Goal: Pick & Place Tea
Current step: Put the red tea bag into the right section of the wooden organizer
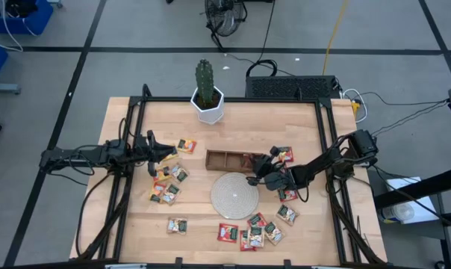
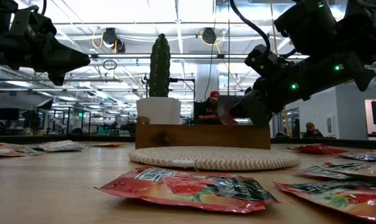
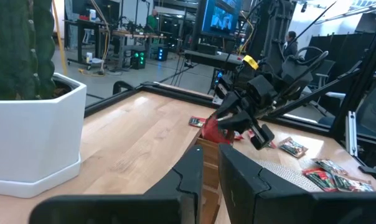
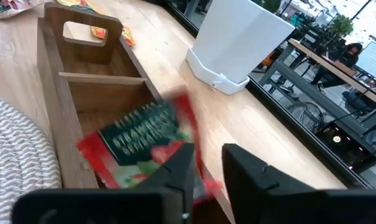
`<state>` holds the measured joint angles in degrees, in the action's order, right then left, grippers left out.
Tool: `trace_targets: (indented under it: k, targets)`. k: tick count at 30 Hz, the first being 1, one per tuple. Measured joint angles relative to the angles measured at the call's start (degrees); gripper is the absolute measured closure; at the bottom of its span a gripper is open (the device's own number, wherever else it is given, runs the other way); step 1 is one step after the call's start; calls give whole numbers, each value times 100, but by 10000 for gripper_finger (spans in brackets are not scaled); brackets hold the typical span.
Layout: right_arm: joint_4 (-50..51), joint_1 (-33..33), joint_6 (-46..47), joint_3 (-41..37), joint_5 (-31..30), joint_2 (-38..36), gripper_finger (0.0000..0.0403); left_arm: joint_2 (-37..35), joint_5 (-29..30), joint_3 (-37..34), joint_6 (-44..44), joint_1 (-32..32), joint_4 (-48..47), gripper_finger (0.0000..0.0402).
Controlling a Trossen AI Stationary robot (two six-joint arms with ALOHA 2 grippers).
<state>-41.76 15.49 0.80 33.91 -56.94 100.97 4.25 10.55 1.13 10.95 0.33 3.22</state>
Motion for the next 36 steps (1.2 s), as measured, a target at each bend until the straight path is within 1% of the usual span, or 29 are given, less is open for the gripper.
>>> trace_targets:
  k: [4, 7, 10, 12, 13, 14, 15, 17, 18, 20, 22, 24, 26, 28, 32, 36]
  targets:
    - [-49, 0, -25, 0, -31, 0, 296, 0, 0, 2, -1, -1, 0, 350]
    - [-98, 2, -314, -2, -181, -78, 280, 0, 0, 1, -1, 0, 0, 350]
    - [-167, 2, -739, -2, -172, -356, 269, 0, 0, 1, 1, 1, 0, 350]
    - [-118, 1, -1013, 8, 9, -688, 265, 0, 0, 0, -1, 1, 0, 350]
    - [106, -6, -1134, 62, 247, -898, 264, 0, 0, 0, 1, 1, 0, 350]
    - [568, -43, -1205, 187, 571, -1140, 263, 0, 0, 0, 1, 1, 2, 350]
    - [1270, -96, -1188, 404, 988, -1371, 262, -2, 0, 1, 1, -1, 0, 350]
    - [3030, -302, -779, 1057, 1992, -1717, 262, 0, 0, 2, -1, 1, 0, 350]
    - [3958, -445, -531, 1463, 2485, -1781, 262, -2, 0, 0, -1, -1, 0, 350]
    - [5502, -722, -259, 2187, 3218, -1723, 265, 0, 0, 0, 1, 1, 0, 350]
    - [6780, -956, -418, 2786, 3678, -1536, 265, -1, 0, 2, 0, 0, 0, 350]
    - [7652, -1157, -749, 3273, 3780, -1347, 262, 0, 0, 0, 1, 1, 0, 350]
    - [8173, -1380, -1026, 3665, 3832, -1200, 257, -2, 0, 2, -1, 1, 0, 350]
    - [8380, -1611, -1206, 3928, 4090, -1036, 252, -1, 0, 0, 0, 1, 0, 350]
    - [8241, -1903, -1415, 4067, 4828, -781, 246, -2, 0, 2, 0, 0, 0, 350]
    - [8085, -2081, -1545, 4079, 5265, -482, 246, 0, 0, 2, -1, -1, 0, 350]
